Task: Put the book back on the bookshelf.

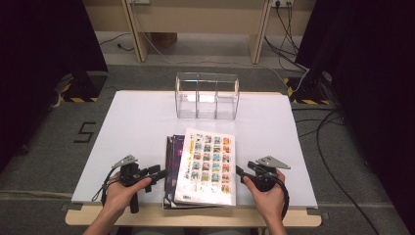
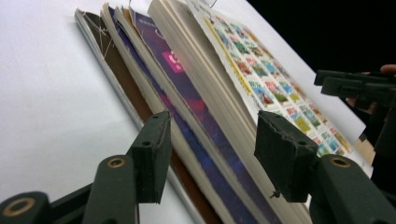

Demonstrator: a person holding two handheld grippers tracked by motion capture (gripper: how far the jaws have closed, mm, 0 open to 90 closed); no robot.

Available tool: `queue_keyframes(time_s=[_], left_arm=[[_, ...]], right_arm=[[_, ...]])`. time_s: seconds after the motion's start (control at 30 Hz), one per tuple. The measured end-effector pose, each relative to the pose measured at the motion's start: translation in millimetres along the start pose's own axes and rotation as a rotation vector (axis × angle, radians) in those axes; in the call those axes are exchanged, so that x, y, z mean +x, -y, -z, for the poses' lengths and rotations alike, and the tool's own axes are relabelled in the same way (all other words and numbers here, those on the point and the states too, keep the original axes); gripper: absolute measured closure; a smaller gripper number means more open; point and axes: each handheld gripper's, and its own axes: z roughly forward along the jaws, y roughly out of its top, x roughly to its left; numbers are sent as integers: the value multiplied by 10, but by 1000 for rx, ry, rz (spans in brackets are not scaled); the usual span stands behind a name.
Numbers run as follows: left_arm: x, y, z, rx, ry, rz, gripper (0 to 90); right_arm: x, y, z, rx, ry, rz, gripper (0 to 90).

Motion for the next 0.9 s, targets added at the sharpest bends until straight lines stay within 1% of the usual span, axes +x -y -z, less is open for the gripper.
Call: queue_keyframes(time_s=[0.03,0.1,0.23,0.3,0.37,0.4,0.5,0.57,0.6,0.67,0.7,0.73,0.77,0.8,0.83,0.9], left_arm=[[-11,-5,-16,7,4,-1,449],[-35,-17,-63,17,15,-7,449],[-74,-57,-147,39,7,-7,449],[-95,-85,-194,63,4,-6,448],[-119,-133,-244,77,-13,-7,445],[-126,-153,-262,82,-17,-11,442],[-137,-228,-330,105,-20,-2,435],[-141,-279,-381,121,-24,-19,432],[-143,-294,-398,123,-24,-16,432],[-150,-329,-454,131,-24,-27,431],[-149,-347,-493,139,-20,-16,432],[-138,-357,-529,149,-14,1,432],[-123,-365,-565,159,-15,9,432],[-113,-370,-591,166,-24,5,432],[-100,-377,-620,172,-33,5,433],[-78,-390,-664,174,-26,33,439]], right_arm=[[-10,-8,-2,-1,1,4,417],[-24,-26,-1,2,-1,-6,407],[-24,-32,-8,22,-13,-9,409],[-13,-39,-18,35,-27,-16,414],[4,-54,-32,45,-34,-24,419],[27,-73,-49,56,-45,-33,420],[76,-115,-91,74,-51,-37,421],[101,-142,-123,88,-54,-39,422],[111,-154,-142,93,-55,-44,422],[117,-168,-164,103,-53,-48,422],[119,-173,-177,110,-56,-51,422],[125,-176,-191,117,-58,-65,422],[128,-176,-205,124,-62,-73,422],[126,-175,-218,132,-66,-72,422],[133,-174,-222,138,-68,-82,422],[135,-176,-241,151,-76,-86,422]])
